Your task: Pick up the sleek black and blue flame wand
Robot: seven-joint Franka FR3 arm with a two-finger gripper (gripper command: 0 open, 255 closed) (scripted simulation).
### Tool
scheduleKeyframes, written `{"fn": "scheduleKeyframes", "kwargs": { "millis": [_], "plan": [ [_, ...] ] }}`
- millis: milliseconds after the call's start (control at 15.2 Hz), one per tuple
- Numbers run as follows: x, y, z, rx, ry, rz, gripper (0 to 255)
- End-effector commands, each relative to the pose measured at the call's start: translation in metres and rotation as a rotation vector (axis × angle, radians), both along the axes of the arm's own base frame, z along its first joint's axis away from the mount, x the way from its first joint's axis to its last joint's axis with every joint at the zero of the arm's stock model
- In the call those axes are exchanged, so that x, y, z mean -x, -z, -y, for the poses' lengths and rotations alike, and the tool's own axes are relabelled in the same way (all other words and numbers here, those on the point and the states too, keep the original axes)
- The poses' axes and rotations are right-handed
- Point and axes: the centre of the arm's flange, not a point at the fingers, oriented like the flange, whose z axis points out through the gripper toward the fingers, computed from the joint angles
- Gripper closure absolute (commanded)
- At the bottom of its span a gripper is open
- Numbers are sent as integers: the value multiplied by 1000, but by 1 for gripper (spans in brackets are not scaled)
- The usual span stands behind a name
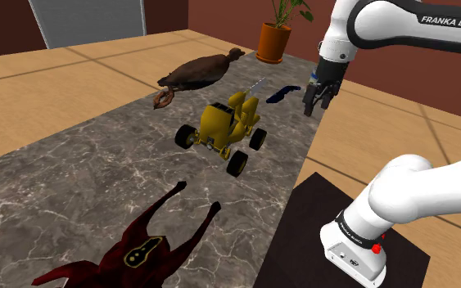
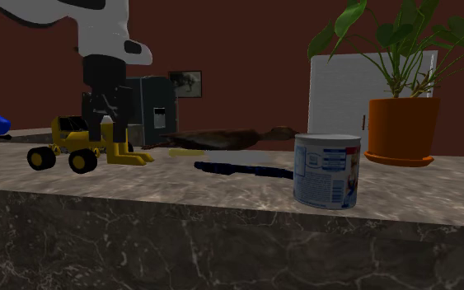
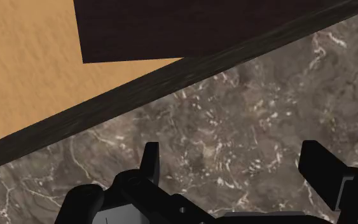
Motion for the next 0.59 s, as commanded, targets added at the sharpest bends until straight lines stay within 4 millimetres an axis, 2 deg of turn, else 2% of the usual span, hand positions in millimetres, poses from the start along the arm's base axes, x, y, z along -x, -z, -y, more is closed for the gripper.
{"fn": "scheduleKeyframes", "kwargs": {
  "millis": [0, 264, 528],
  "plan": [
    [0, 0, 0, 0, 0, 0, 0],
    [-51, 8, 11, 8, 170, 5, 0],
    [-100, 15, 31, 16, 341, 10, 0]
  ]
}}
